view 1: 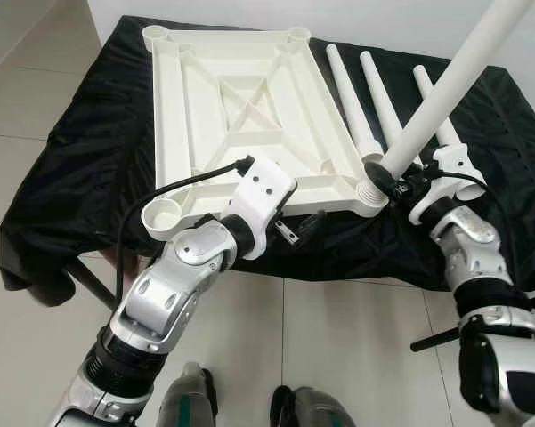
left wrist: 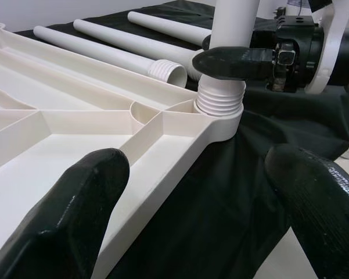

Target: Building children table

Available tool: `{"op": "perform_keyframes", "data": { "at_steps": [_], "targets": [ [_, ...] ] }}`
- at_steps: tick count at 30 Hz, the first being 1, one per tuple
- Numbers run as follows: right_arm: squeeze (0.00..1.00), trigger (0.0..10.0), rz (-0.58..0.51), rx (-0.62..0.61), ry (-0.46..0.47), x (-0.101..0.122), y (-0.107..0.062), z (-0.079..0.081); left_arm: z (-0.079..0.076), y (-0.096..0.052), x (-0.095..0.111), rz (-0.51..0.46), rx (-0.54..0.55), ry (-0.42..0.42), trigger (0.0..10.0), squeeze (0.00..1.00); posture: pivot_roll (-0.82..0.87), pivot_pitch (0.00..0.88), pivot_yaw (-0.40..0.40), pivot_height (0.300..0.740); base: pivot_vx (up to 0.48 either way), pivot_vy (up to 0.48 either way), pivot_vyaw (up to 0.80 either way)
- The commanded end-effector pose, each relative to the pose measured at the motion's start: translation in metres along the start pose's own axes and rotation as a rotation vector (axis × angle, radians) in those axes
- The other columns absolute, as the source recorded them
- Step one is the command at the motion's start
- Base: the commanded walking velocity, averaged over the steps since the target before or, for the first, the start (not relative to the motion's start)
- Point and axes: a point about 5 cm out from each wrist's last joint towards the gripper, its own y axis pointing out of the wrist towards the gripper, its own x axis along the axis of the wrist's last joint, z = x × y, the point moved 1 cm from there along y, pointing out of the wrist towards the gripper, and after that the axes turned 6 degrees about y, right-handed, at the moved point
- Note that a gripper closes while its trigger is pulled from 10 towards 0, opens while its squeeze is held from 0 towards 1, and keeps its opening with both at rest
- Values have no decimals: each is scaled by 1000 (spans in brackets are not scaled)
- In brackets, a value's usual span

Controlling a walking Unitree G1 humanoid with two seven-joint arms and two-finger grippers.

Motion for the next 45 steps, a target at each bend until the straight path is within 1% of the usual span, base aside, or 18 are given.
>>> {"op": "perform_keyframes", "data": {
  "at_steps": [1, 2, 3, 5, 9, 16, 20, 23, 24, 28, 29, 32, 35, 38, 42, 43, 44, 45],
  "targets": [
    [0, 10000, -25, -49, -12, 0, -1, 1, -6, 0, 0, 1, -28, -7, 10000, 0, 113, 100, -72, 740, 0, 0, 0],
    [0, 10000, -25, -49, -12, 0, -1, 1, -6, 0, 0, 1, -28, -7, 10000, 0, 113, 100, -72, 740, 0, 0, 0],
    [0, 10000, -38, -107, -7, -3, -1, 4, -6, -1, 0, 3, -28, -8, 10000, 0, 113, 103, -71, 740, 0, 0, 0],
    [0, 10000, -50, -145, 0, -5, -1, 7, -6, -1, 0, 3, -29, -10, 10000, 0, 113, 103, -71, 740, 0, 0, 0],
    [0, 10000, -61, -172, 5, -7, 1, 12, -6, -1, 0, 4, -28, -10, 10000, 0, 114, 105, -71, 740, 0, 0, 0],
    [0, 10000, -77, -305, 9, -15, 3, 29, -6, -2, -1, 6, -24, -10, 10000, 0, 121, 108, -71, 740, 0, 0, 0],
    [0, 10000, -78, -344, 12, -17, 4, 32, -5, -2, 0, 6, -23, -10, 10000, 0, 122, 110, -70, 740, 0, 0, 0],
    [0, 10000, -76, -480, 41, -21, 8, 43, -5, -3, 0, 8, -25, -9, 10000, 0, 125, 110, -69, 740, 0, 0, 0],
    [0, 10000, -76, -480, 41, -21, 8, 43, -5, -3, 0, 8, -25, -9, 10000, 0, 125, 110, -69, 740, 0, 0, 0],
    [0, 10000, -88, -576, 41, -22, 8, 49, -5, -3, 0, 9, -28, -7, 10000, 0, 126, 108, -71, 740, 0, 0, 0],
    [0, 10000, -88, -576, 41, -22, 8, 49, -5, -3, 0, 9, -28, -7, 10000, 0, 126, 108, -71, 740, 0, 0, 0],
    [0, 10000, -104, -647, 36, -21, 6, 50, -5, -3, 0, 8, -30, -4, 10000, 0, 125, 107, -72, 740, 0, 0, 0],
    [0, 10000, -104, -663, 38, -22, 5, 50, -4, -2, 0, 7, -29, -4, 10000, 0, 125, 106, -74, 740, 0, 0, 0],
    [0, 10000, -115, -723, 39, -20, 3, 47, -5, -2, 0, 5, -28, -5, 10000, 0, 124, 106, -76, 740, 0, 0, 0],
    [0, 10000, -113, -734, 44, -19, 2, 45, -5, -2, 0, 4, -27, -5, 10000, 0, 123, 106, -78, 740, 0, 0, 0],
    [325, 10000, -117, -729, 38, -18, 1, 44, -5, -2, 0, 4, -26, -5, 10000, 0, 122, 105, -78, 740, 0, 0, 0],
    [1000, 10000, -115, -690, 53, -18, 2, 45, -5, -1, 0, 4, -25, -5, 10000, 0, 122, 103, -79, 740, 0, 0, 0],
    [1000, 10000, -115, -690, 53, -18, 2, 45, -5, -1, 0, 4, -25, -5, 10000, 0, 122, 103, -79, 740, 0, 0, 0]
  ]
}}
